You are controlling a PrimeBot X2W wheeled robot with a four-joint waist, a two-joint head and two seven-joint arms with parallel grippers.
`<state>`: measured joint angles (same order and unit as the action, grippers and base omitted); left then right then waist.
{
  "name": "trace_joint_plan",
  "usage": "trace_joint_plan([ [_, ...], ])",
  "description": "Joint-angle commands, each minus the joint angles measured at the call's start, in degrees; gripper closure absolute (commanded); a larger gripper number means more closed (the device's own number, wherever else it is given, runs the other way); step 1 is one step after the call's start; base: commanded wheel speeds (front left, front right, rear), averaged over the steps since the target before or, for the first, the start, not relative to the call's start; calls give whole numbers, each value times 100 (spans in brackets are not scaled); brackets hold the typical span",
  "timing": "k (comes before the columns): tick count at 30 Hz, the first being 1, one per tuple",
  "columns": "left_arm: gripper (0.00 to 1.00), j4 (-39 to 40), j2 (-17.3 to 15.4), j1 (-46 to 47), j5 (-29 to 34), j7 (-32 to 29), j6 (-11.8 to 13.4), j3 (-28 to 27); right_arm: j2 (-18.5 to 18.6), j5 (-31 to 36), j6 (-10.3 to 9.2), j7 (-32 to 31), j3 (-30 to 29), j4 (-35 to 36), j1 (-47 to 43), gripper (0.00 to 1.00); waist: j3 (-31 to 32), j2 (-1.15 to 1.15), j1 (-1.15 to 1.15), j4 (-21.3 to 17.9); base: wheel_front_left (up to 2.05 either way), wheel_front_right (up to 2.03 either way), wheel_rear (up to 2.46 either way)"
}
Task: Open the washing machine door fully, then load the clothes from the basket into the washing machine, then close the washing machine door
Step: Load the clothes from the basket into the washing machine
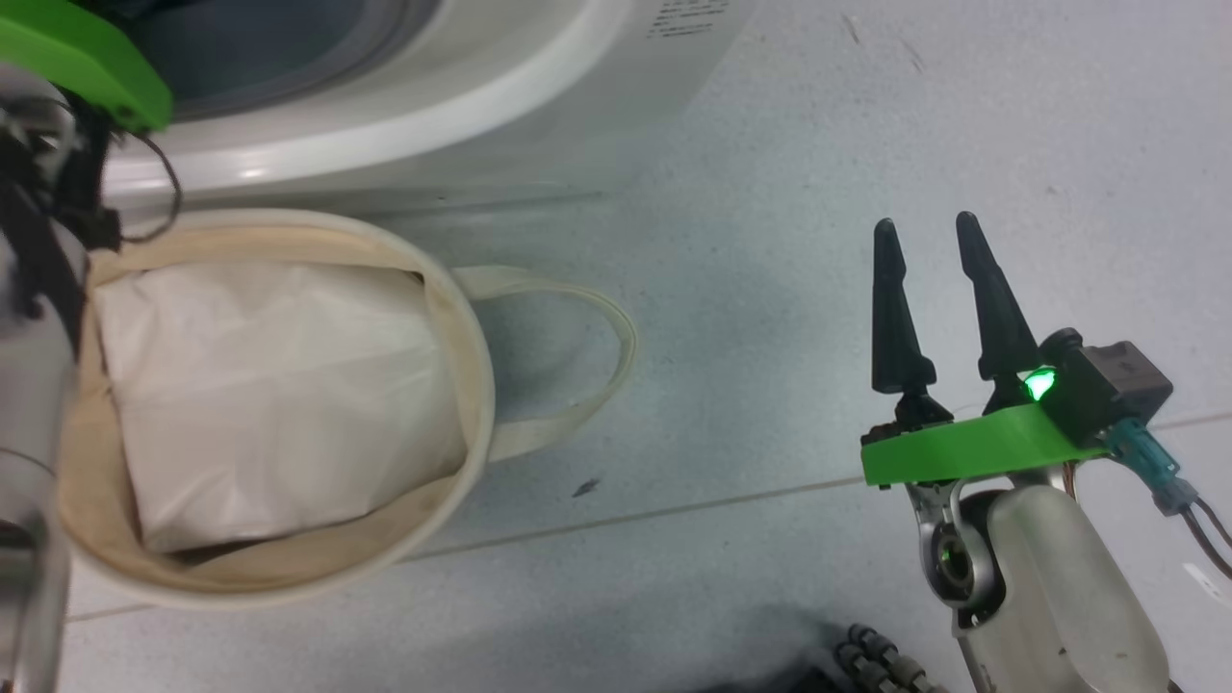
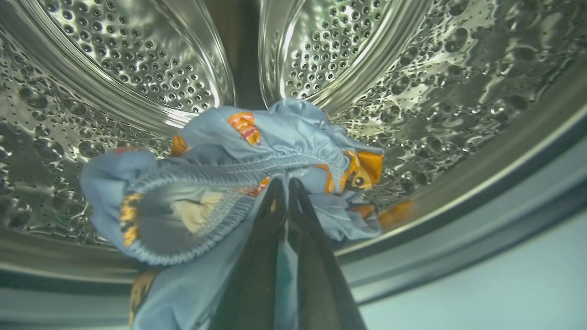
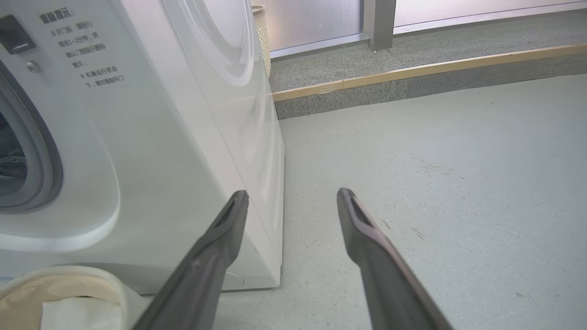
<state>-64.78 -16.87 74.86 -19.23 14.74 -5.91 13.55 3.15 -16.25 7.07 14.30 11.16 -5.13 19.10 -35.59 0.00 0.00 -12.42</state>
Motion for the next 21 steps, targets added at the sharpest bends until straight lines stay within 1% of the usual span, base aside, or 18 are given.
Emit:
trace_joint_plan([
  [1, 100, 118, -344, 312, 70, 25, -6, -102, -27, -42, 42, 70, 128, 172, -90, 0, -87, 0, 0, -71, 0, 0, 0],
  [10, 100, 264, -712, 951, 295, 26, 12, -98, -27, -90, 42, 70, 40, 380, -217, 0, -512, 0, 0, -462, 0, 0, 0],
  [13, 100, 593, -851, 1083, 376, 26, 65, -179, -27, -115, 42, 70, 32, 470, -259, 0, -631, 0, 0, -587, 5, 5, 5],
  [15, 100, 865, -905, 1064, 377, 26, 90, -314, -27, -87, 42, 70, -6, 542, -285, 0, -707, 0, 0, -555, 16, 16, 16],
  [21, 100, 912, -874, 905, 415, 26, 28, -496, -27, -19, 42, 70, -7, 575, -311, 0, -739, 0, 0, -425, 4, 4, 4],
])
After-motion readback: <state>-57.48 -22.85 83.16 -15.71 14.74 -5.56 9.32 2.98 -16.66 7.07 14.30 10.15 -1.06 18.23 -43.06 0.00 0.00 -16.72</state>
